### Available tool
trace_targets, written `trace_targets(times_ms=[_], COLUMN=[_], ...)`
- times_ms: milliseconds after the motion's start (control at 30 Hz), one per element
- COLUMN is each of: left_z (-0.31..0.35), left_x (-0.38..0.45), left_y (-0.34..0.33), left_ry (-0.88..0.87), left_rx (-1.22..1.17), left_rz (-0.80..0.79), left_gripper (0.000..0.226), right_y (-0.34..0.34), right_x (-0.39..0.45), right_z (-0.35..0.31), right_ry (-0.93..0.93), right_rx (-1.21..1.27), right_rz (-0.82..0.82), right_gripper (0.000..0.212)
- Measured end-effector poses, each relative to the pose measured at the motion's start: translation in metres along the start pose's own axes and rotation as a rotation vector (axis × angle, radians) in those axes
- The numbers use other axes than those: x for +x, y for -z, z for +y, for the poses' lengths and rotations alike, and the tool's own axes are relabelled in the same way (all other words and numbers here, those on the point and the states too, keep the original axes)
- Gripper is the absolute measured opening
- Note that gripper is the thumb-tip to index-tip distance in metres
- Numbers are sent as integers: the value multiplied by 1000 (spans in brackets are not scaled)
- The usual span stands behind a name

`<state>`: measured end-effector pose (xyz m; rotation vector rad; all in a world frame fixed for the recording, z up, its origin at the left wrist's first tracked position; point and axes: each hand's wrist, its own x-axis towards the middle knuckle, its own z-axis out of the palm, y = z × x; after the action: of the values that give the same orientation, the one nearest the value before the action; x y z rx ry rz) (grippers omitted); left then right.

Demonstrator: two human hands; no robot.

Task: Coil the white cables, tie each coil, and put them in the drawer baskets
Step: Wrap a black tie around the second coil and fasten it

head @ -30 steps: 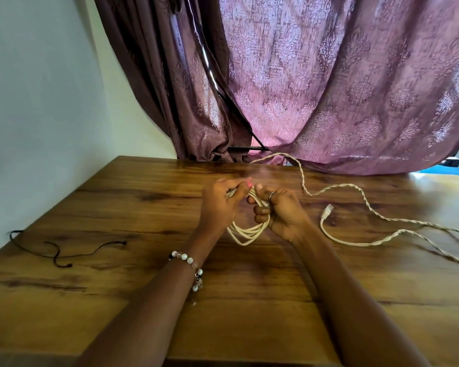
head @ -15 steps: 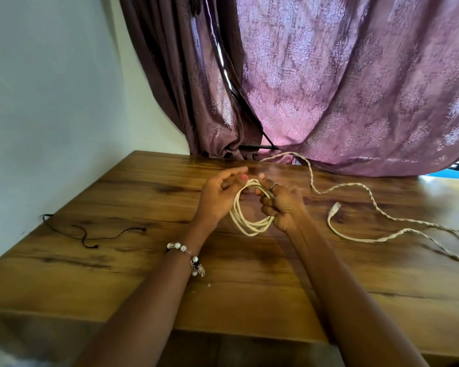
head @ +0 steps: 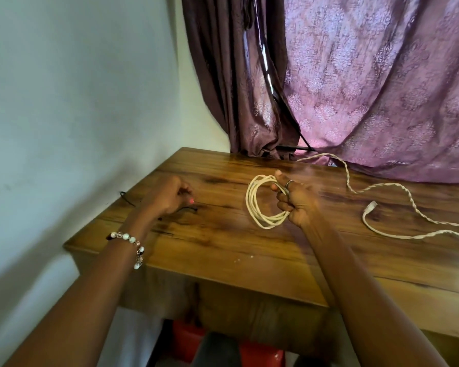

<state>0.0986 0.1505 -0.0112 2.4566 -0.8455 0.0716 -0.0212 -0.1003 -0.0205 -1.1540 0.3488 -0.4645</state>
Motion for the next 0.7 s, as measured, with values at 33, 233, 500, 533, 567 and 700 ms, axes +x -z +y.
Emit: trace_targets(times_ms=[33, 233, 500, 533, 567, 700], left_z=[-3, -8, 18, 21, 24, 43], left_x=[-3, -5, 9, 12, 14, 20], left_y=[0, -16, 2, 8, 14, 24], left_ry=[12, 28, 94, 81, 60, -13], left_rx=[59, 51, -515, -625, -737, -986], left_rz=[-44, -4, 321, 370, 409, 438], left_gripper=[23, 19, 17, 21, 24, 27], right_y=[-2, -5, 9, 10, 11, 13], right_x=[-2, -9, -10, -9, -8, -6], right_z=[1, 1, -3, -3, -3, -5], right_ry=[3, 26, 14, 10, 9, 36], right_rx=[-5, -18, -21, -17, -13, -2], right_rz=[1, -13, -5, -7, -8, -31], right_gripper=[23, 21, 20, 21, 21, 20])
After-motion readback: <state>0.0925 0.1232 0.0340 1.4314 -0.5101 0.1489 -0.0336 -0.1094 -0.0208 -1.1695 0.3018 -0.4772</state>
